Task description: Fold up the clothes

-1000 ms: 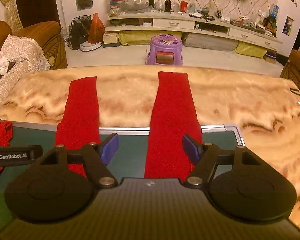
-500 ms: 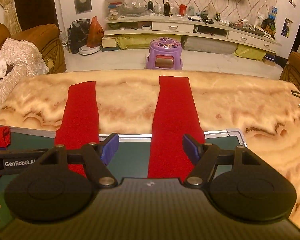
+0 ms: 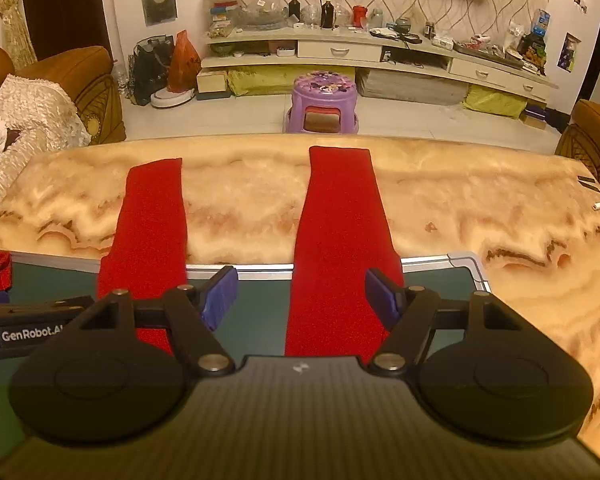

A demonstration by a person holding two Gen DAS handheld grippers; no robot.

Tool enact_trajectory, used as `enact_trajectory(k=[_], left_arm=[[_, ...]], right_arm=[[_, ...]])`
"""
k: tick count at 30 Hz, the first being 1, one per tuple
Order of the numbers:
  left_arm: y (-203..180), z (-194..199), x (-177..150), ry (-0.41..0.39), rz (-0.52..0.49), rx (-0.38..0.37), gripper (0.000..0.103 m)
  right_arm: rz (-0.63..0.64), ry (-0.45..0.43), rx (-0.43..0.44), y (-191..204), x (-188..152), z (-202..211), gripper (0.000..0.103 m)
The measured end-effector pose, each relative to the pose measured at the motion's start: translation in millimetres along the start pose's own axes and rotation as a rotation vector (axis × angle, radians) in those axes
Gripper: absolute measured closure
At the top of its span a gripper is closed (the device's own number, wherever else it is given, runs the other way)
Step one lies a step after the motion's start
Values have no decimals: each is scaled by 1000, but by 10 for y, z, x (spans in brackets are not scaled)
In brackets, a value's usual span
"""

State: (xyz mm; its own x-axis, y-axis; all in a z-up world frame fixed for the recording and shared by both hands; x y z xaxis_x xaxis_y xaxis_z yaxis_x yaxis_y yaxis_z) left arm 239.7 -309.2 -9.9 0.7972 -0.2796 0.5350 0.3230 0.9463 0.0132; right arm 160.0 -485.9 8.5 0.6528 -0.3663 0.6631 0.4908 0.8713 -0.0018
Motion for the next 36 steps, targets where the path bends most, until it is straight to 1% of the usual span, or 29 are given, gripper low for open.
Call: enact_trajectory(k=[13, 22, 36], left_arm=[[-8, -64, -29, 0, -6, -12, 0], [-10, -45, -28, -5, -8, -15, 0], [-130, -12, -88, -7, -35, -20, 0]], right_arm=[[13, 6, -4, -47, -45, -60, 25], [29, 2, 0, -9, -58, -51, 25], [46, 8, -2, 1, -148, -53, 25]])
Point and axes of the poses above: each gripper's, at about its wrist camera, not at the fingertips, and z roughly against the way its jaws point, y to its left, x to its top, the point moved 8 cm from there along -z, roughly the way its jaws point
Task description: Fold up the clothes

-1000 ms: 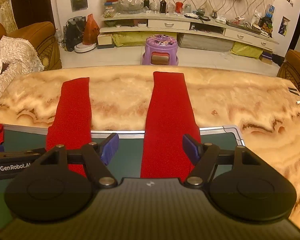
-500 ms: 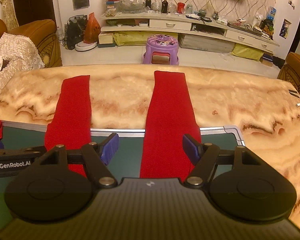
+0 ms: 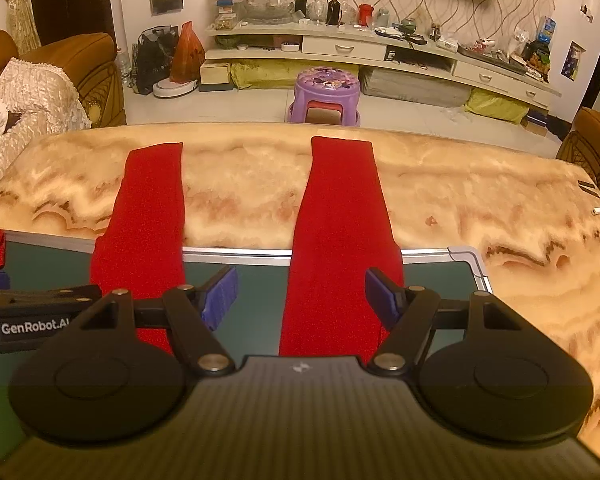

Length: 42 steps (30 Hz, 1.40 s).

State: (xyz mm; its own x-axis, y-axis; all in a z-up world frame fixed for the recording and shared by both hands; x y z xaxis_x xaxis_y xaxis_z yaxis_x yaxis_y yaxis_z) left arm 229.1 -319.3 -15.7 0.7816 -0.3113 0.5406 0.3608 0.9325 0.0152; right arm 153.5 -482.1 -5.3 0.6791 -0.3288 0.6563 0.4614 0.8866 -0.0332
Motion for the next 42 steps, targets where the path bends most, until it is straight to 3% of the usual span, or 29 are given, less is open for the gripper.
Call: enact_trajectory(k=[42], left_arm=[[-115, 346, -598, 25, 10, -39, 0]], right_arm=[[-2, 67, 35, -67, -726, 305, 25]])
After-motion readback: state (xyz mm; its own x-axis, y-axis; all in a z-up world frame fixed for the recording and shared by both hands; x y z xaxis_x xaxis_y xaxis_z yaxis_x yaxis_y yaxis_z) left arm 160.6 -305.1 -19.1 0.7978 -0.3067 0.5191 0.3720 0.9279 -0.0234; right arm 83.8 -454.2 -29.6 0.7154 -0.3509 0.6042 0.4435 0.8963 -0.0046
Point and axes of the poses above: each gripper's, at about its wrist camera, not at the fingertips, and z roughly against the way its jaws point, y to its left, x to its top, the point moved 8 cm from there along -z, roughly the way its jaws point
